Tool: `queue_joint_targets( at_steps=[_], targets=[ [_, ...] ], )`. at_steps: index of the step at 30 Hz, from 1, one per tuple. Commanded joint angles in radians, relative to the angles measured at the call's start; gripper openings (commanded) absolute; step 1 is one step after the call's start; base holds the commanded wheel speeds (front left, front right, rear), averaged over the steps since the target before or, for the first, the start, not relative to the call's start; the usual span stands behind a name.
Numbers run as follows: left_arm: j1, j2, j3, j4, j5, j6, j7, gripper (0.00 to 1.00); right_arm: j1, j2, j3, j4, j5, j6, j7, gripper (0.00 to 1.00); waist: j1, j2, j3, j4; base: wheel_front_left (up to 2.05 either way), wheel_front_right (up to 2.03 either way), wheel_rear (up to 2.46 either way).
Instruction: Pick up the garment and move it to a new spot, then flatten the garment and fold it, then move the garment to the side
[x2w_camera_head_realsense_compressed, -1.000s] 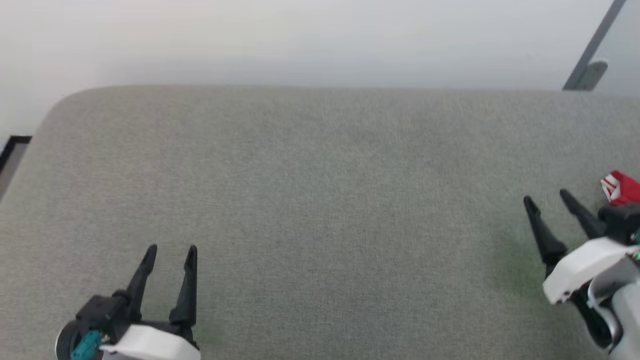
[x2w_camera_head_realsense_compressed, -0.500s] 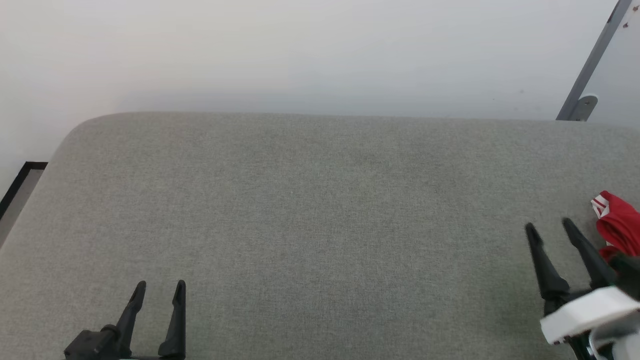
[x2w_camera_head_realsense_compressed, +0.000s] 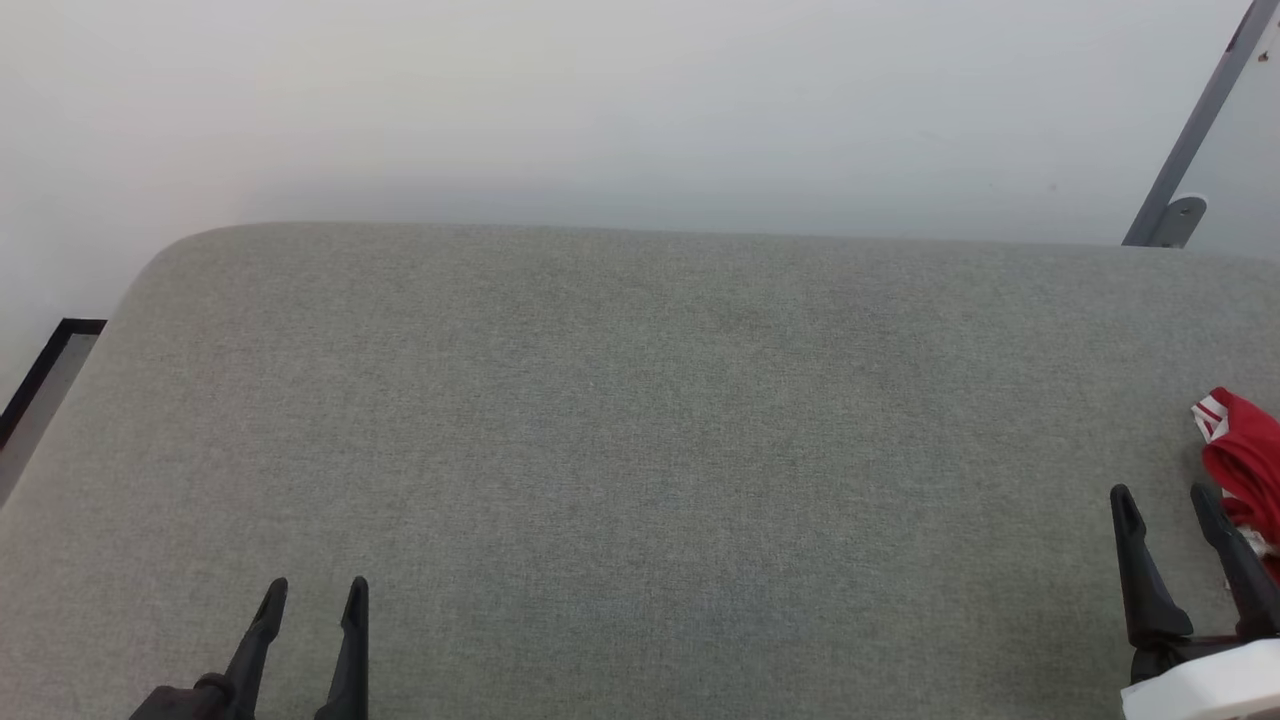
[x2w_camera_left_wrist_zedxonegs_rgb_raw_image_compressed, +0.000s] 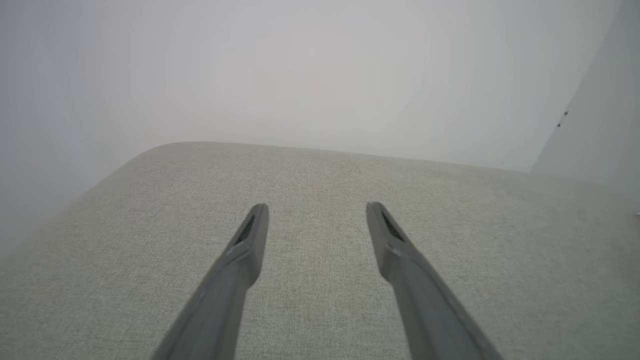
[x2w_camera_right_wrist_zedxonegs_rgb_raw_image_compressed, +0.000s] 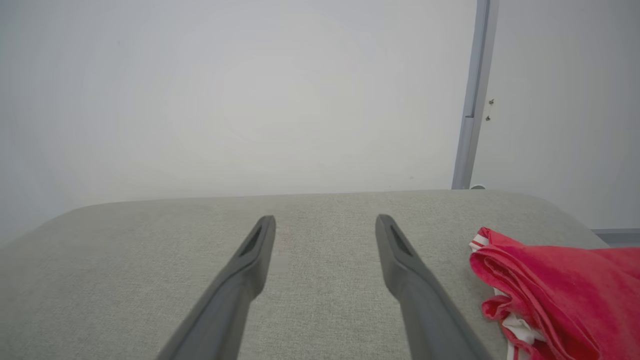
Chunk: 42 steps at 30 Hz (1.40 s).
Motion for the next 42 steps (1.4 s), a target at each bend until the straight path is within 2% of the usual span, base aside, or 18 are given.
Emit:
queue_joint_targets(
  at_steps=[1, 9, 24, 25, 30, 42],
  targets=[
    [0.002, 0.001, 0.001, -0.001, 0.010, 0.001, -0.005, 1.00, 0.014, 0.009, -0.005, -0.009, -0.008, 0.000, 0.005, 1.00, 0.0000, -0.0001, 0.000, 0.000, 0.00, 0.00, 0.00],
    [-0.011, 0.007, 0.002, 0.001, 0.001, 0.001, -0.005, 1.00, 0.026, 0.030, -0.012, -0.045, -0.002, 0.000, 0.030, 1.00, 0.0000, -0.0001, 0.000, 0.004, 0.00, 0.00, 0.00],
    [0.003, -0.004, 0.014, 0.000, 0.007, 0.001, -0.005, 1.00, 0.030, 0.022, -0.006, -0.058, 0.011, 0.000, 0.041, 1.00, 0.0000, -0.0001, -0.003, 0.000, 0.00, 0.00, 0.00],
    [-0.001, -0.007, 0.010, 0.007, 0.003, 0.000, 0.001, 0.00, 0.021, 0.025, -0.006, -0.046, 0.008, 0.000, 0.038, 0.00, 0.0000, -0.0001, -0.003, 0.000, 0.00, 0.00, 0.00],
    [0.003, -0.025, 0.003, 0.044, -0.004, 0.000, 0.004, 0.00, 0.035, 0.045, 0.006, -0.009, 0.011, 0.000, 0.039, 0.00, 0.0000, -0.0001, -0.003, 0.000, 0.00, 0.00, 0.00],
    [-0.049, -0.033, 0.013, 0.066, -0.245, 0.001, 0.058, 0.00, -0.010, 0.076, -0.003, 0.026, 0.216, 0.000, 0.081, 0.00, 0.0000, -0.0001, -0.001, -0.008, 0.00, 0.00, 0.00]
  ],
)
